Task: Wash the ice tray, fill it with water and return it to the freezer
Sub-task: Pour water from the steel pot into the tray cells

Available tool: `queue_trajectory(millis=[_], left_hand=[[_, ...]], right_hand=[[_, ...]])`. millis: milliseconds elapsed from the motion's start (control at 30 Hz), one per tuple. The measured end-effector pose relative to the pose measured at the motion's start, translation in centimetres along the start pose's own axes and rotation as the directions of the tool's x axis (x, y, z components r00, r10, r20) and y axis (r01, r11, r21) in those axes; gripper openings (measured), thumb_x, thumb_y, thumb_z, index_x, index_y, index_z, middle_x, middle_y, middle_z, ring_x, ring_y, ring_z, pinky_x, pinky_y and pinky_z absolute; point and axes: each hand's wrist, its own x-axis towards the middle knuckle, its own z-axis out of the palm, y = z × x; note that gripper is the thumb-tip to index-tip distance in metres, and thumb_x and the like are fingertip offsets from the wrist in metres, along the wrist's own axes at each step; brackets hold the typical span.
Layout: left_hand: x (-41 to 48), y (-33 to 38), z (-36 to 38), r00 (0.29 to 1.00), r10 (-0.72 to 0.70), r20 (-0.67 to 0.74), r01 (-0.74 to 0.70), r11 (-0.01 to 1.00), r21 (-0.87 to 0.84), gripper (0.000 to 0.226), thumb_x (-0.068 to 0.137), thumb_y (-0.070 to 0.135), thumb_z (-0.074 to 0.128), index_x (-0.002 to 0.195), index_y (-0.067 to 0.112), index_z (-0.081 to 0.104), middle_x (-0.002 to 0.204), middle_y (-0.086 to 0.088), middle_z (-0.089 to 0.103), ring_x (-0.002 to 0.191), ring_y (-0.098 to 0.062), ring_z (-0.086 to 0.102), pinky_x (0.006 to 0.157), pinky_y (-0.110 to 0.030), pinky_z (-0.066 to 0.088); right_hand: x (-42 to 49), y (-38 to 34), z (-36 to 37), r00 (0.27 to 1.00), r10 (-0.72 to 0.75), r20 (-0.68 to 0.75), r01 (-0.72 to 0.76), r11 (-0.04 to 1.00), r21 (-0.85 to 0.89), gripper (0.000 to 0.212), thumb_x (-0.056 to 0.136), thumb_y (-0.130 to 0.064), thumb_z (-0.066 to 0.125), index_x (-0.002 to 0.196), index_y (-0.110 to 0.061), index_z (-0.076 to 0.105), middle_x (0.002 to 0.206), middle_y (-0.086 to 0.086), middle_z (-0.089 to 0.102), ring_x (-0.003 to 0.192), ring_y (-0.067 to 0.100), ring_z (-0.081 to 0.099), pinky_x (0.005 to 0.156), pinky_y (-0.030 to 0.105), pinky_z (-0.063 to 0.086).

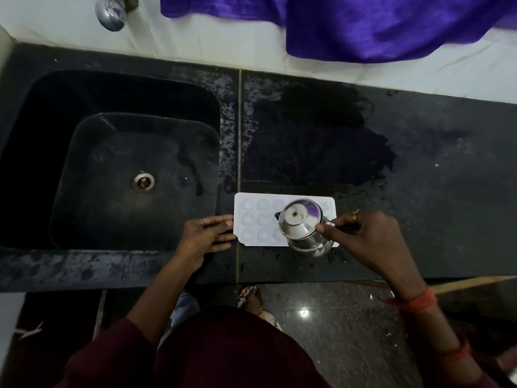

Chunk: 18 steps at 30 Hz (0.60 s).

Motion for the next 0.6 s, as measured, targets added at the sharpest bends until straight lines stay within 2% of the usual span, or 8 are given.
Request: queue_trajectory(millis=[200,600], left_hand=[[0.09,-0.15,-0.06,1.0,-0.002,0.003,0.001,1.0,0.012,0.024,0.092,0.013,0.069,0.115,0.007,0.073,0.105,-0.014,0.076,0.08,-0.017,0.075,0.066,-0.026,0.06],[0.05,-0.25,-0.16,1.0,-0.002,-0.001,0.002,1.0,0.008,0.022,0.092,0.014,0.069,0.113,0.008,0.074,0.101,-0.011,0.077,0.08,-0.017,0.076,0.067,-0.027,0.061]], right_hand=[[0.07,0.09,0.07,1.0,-0.004,0.0,0.004,1.0,0.0,0.029,0.073,-0.054,0.077,0.08,-0.027,0.08,0.072,-0.014,0.074,0.067,-0.009,0.065,0.063,0.0,0.043],[0.03,0.25,0.11,1.0,0.005,0.017,-0.004,0.999,-0.036,0.031,0.074,-0.056,0.076,0.081,-0.026,0.08,0.074,-0.011,0.075,0.068,-0.008,0.064,0.064,0.001,0.043]])
